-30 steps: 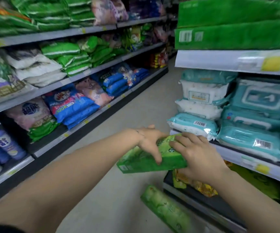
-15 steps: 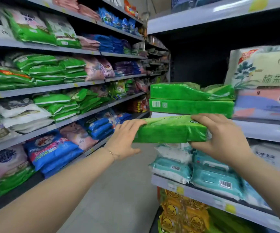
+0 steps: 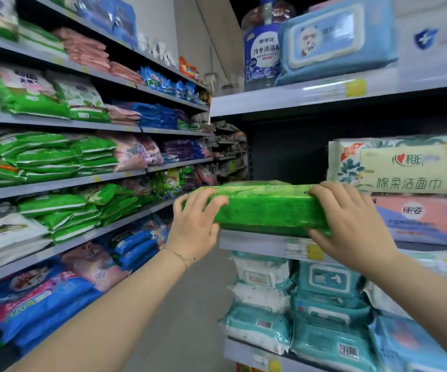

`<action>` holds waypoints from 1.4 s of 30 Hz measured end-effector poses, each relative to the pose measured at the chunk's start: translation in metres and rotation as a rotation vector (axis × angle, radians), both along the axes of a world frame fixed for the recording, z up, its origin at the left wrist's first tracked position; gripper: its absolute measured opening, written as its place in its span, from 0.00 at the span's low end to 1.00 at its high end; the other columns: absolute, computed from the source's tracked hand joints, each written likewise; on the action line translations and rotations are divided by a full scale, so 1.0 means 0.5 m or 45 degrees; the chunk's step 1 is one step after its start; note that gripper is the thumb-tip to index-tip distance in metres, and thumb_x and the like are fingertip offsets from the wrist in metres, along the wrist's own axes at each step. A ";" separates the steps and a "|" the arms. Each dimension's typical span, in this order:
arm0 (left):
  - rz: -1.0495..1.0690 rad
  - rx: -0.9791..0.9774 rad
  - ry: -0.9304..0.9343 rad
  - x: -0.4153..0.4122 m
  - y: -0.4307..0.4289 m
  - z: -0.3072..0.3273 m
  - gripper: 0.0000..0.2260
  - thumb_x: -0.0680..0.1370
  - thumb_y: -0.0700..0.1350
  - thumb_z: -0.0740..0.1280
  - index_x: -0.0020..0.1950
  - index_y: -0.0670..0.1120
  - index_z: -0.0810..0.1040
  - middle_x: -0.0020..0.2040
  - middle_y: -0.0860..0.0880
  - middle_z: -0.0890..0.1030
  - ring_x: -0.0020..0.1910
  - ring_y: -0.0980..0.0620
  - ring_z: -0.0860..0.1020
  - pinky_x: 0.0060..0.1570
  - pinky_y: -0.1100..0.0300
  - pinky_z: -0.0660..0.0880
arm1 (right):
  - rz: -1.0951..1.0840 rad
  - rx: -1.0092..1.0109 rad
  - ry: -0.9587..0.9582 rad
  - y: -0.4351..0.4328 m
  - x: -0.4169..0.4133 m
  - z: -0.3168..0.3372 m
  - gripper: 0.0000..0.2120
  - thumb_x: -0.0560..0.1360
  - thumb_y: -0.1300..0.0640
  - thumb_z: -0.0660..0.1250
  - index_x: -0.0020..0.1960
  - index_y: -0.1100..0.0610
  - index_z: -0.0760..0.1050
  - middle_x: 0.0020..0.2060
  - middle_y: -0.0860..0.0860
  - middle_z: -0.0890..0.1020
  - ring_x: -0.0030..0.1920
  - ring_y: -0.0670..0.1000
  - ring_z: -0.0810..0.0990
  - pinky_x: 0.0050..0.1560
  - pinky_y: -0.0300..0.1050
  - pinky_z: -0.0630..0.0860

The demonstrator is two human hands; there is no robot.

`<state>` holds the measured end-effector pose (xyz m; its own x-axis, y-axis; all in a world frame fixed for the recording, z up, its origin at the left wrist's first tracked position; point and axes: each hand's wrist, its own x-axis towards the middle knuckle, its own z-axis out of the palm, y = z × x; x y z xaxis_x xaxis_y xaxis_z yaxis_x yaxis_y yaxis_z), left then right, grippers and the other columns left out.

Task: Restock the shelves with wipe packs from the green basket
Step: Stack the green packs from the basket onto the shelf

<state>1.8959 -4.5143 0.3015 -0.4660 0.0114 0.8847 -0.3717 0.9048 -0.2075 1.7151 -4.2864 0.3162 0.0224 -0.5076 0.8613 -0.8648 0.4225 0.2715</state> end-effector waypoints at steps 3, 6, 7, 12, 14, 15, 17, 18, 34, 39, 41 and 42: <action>0.058 -0.070 -0.029 -0.028 -0.020 0.006 0.27 0.60 0.37 0.73 0.55 0.53 0.69 0.57 0.44 0.77 0.57 0.46 0.72 0.56 0.45 0.69 | -0.045 0.056 0.067 -0.012 -0.016 0.003 0.37 0.56 0.55 0.80 0.61 0.57 0.69 0.50 0.58 0.77 0.47 0.62 0.76 0.42 0.54 0.73; 0.082 -0.074 -0.053 -0.053 -0.039 0.005 0.28 0.60 0.38 0.74 0.55 0.54 0.69 0.56 0.43 0.77 0.57 0.45 0.73 0.55 0.43 0.69 | -0.101 0.094 0.053 -0.026 -0.031 0.001 0.38 0.55 0.57 0.80 0.61 0.54 0.68 0.49 0.59 0.78 0.45 0.62 0.76 0.40 0.54 0.73; 0.083 -0.057 -0.064 -0.062 -0.043 0.006 0.28 0.61 0.38 0.74 0.56 0.54 0.69 0.57 0.43 0.77 0.57 0.45 0.72 0.55 0.43 0.69 | -0.123 0.102 0.036 -0.030 -0.037 0.002 0.38 0.55 0.57 0.80 0.61 0.54 0.68 0.49 0.59 0.78 0.44 0.62 0.76 0.40 0.54 0.73; 0.029 0.078 -0.202 -0.102 -0.055 0.027 0.17 0.69 0.50 0.60 0.57 0.54 0.70 0.59 0.44 0.76 0.60 0.42 0.74 0.62 0.41 0.65 | -0.226 0.191 -0.075 -0.053 -0.056 0.015 0.27 0.58 0.55 0.78 0.55 0.58 0.76 0.49 0.59 0.78 0.47 0.62 0.77 0.42 0.54 0.74; -0.036 0.191 -0.310 -0.115 -0.059 0.037 0.20 0.71 0.57 0.56 0.60 0.53 0.73 0.63 0.45 0.73 0.67 0.43 0.68 0.67 0.43 0.58 | -0.261 0.233 -0.044 -0.059 -0.058 0.014 0.19 0.66 0.49 0.71 0.52 0.60 0.77 0.52 0.60 0.78 0.52 0.62 0.76 0.45 0.55 0.75; -0.054 0.258 -0.368 -0.123 -0.060 0.043 0.23 0.71 0.60 0.54 0.61 0.52 0.73 0.66 0.47 0.71 0.70 0.44 0.64 0.70 0.44 0.54 | -0.272 0.254 -0.031 -0.063 -0.060 0.011 0.18 0.70 0.46 0.65 0.48 0.61 0.78 0.53 0.60 0.78 0.52 0.61 0.76 0.46 0.55 0.75; -0.012 0.301 -0.439 -0.140 -0.064 0.054 0.27 0.71 0.64 0.49 0.63 0.54 0.71 0.71 0.50 0.67 0.74 0.47 0.58 0.71 0.47 0.51 | -0.291 0.312 -0.057 -0.072 -0.065 0.003 0.20 0.71 0.45 0.56 0.42 0.60 0.78 0.50 0.59 0.78 0.50 0.60 0.77 0.46 0.54 0.75; 0.053 0.268 -0.458 -0.149 -0.065 0.058 0.27 0.72 0.65 0.47 0.64 0.56 0.70 0.72 0.52 0.66 0.74 0.48 0.56 0.71 0.47 0.51 | -0.306 0.337 -0.079 -0.077 -0.069 -0.001 0.21 0.71 0.44 0.54 0.40 0.59 0.78 0.47 0.58 0.78 0.47 0.60 0.77 0.45 0.54 0.75; 0.148 0.888 -0.757 -0.285 -0.063 0.102 0.21 0.79 0.62 0.50 0.70 0.59 0.65 0.79 0.54 0.47 0.74 0.44 0.59 0.67 0.42 0.63 | -0.366 0.520 -0.499 -0.131 -0.072 0.013 0.24 0.77 0.34 0.46 0.57 0.50 0.69 0.53 0.50 0.76 0.58 0.54 0.73 0.57 0.53 0.65; 0.099 0.612 -0.533 -0.242 -0.028 0.077 0.19 0.79 0.59 0.55 0.67 0.54 0.69 0.68 0.49 0.68 0.67 0.47 0.67 0.61 0.48 0.68 | -0.344 0.495 -0.351 -0.129 -0.055 0.019 0.20 0.77 0.39 0.51 0.55 0.53 0.70 0.49 0.51 0.76 0.53 0.56 0.74 0.52 0.52 0.67; 0.059 0.444 -0.459 -0.209 -0.009 0.059 0.17 0.78 0.57 0.58 0.63 0.52 0.71 0.61 0.50 0.72 0.60 0.48 0.70 0.55 0.51 0.69 | -0.265 0.473 -0.222 -0.131 -0.039 0.011 0.18 0.74 0.42 0.54 0.46 0.55 0.74 0.40 0.52 0.77 0.43 0.58 0.77 0.43 0.51 0.70; 0.046 0.357 -0.436 -0.192 0.001 0.048 0.16 0.78 0.57 0.58 0.62 0.51 0.72 0.59 0.50 0.73 0.59 0.48 0.71 0.53 0.51 0.69 | -0.238 0.460 -0.162 -0.131 -0.028 0.004 0.18 0.71 0.43 0.55 0.42 0.56 0.75 0.36 0.53 0.77 0.39 0.58 0.77 0.39 0.50 0.70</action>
<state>1.8001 -4.5139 0.3255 -0.7284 -0.2291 0.6457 -0.3571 0.9313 -0.0724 1.7009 -4.3521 0.3182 -0.1934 -0.7626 0.6173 -0.8186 0.4722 0.3270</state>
